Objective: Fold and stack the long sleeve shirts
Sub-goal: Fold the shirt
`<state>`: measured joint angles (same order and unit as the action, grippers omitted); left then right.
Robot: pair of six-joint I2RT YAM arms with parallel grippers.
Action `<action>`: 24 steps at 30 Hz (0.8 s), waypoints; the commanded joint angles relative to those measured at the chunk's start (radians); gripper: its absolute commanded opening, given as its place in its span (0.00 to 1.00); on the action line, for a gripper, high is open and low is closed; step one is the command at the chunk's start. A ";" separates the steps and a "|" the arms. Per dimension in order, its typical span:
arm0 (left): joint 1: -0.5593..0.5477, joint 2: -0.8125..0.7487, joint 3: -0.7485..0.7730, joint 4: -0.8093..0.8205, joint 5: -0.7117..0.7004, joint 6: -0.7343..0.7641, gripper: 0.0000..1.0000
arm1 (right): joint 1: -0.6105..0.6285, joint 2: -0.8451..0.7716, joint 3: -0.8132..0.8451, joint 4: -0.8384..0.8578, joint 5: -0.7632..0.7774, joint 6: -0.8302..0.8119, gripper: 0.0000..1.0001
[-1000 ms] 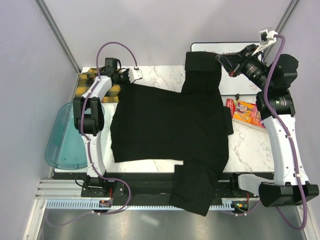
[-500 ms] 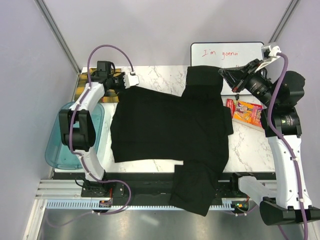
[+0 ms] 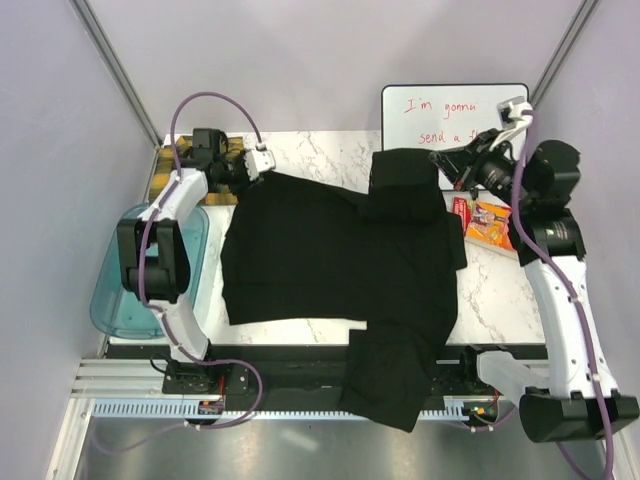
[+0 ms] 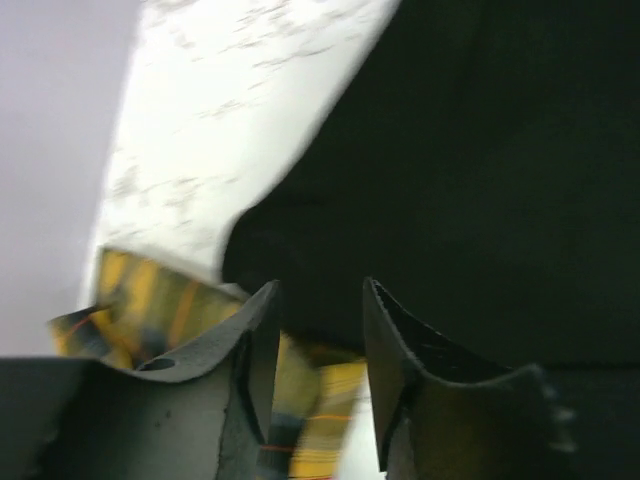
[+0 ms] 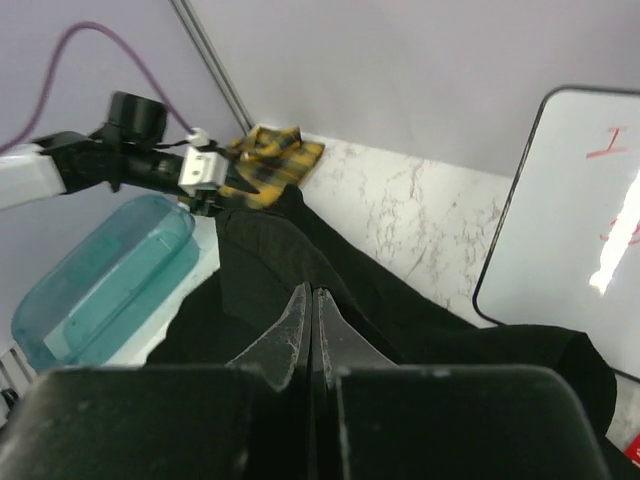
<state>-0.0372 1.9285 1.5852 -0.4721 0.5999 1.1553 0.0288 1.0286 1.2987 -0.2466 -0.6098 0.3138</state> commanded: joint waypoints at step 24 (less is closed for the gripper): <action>-0.464 -0.289 -0.729 -0.149 -0.135 -0.199 0.24 | 0.057 0.535 -0.377 -0.488 0.373 -0.985 0.00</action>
<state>-0.3931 1.6379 0.9096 -0.6079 0.4896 1.0706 0.0826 1.6020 0.9783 -0.6048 -0.3283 -0.5137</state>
